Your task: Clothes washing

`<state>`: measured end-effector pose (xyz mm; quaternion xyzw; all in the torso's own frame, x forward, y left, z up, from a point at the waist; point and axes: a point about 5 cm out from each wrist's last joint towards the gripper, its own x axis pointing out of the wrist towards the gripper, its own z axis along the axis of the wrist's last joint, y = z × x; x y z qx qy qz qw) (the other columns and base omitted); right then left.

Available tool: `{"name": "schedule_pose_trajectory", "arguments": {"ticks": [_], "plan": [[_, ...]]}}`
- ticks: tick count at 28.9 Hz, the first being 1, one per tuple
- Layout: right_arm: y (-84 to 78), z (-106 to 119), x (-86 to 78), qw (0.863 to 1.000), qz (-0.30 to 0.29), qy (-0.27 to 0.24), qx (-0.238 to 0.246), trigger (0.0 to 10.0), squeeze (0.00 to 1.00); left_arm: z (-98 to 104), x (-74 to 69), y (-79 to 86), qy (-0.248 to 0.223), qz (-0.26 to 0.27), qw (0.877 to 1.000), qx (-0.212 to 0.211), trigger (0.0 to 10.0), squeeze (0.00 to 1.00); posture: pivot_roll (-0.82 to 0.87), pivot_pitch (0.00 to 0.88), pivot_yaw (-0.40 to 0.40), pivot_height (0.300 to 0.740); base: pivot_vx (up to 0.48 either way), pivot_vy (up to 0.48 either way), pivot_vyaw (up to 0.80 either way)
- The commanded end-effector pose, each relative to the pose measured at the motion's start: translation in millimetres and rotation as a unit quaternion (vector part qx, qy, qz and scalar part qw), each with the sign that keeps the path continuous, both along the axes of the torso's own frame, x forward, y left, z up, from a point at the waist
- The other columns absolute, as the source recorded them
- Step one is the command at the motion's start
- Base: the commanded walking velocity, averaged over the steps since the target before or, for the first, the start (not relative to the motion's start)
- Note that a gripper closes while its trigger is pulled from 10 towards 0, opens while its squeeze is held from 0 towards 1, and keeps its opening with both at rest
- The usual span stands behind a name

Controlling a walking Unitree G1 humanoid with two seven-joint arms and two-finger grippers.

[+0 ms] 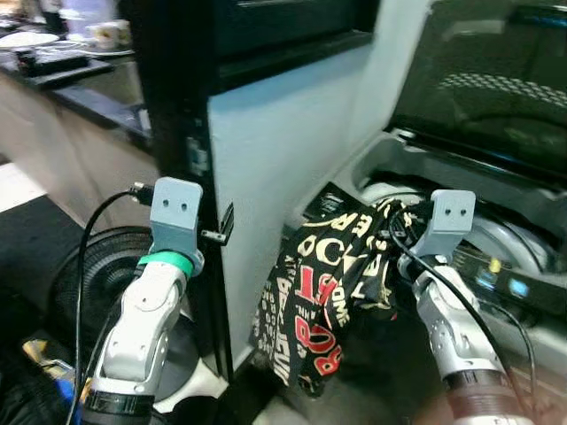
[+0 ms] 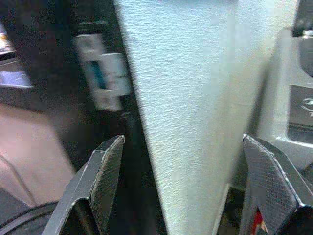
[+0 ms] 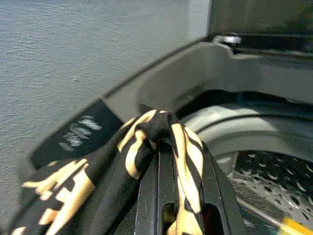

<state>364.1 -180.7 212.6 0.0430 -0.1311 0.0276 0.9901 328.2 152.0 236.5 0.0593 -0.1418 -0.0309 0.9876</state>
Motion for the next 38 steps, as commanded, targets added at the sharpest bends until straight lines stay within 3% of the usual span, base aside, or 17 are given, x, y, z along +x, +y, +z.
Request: {"name": "schedule_pose_trajectory", "arguments": {"ticks": [1,9,22,38], "plan": [[-7.6,0.3,-1.2,1.000,-0.019,-0.004,0.001,10.0,0.00,-3.8,-0.2,-1.1,0.009,-0.004,1.000,0.003,10.0,0.00,0.00,0.046,0.030,0.740,0.000,0.000,-0.80],[-5.7,12.3,-0.2,1.000,-0.017,-0.021,0.008,10.0,0.00,3.7,-3.1,-9.2,-0.016,-0.031,0.999,0.004,10.0,0.00,0.00,0.046,0.030,0.740,0.000,0.000,-0.80],[2.4,36.0,0.3,0.998,-0.004,-0.055,0.018,10.0,0.00,15.1,-1.0,7.9,-0.029,0.015,0.999,-0.013,10.0,0.00,0.00,0.042,0.023,0.740,0.000,0.000,-0.80],[9.9,39.6,0.9,0.998,0.007,-0.055,0.019,10.0,0.00,17.6,-2.7,13.0,-0.034,0.023,0.999,-0.015,10.0,0.00,0.00,0.026,0.018,0.740,0.000,0.000,-0.80]]}}
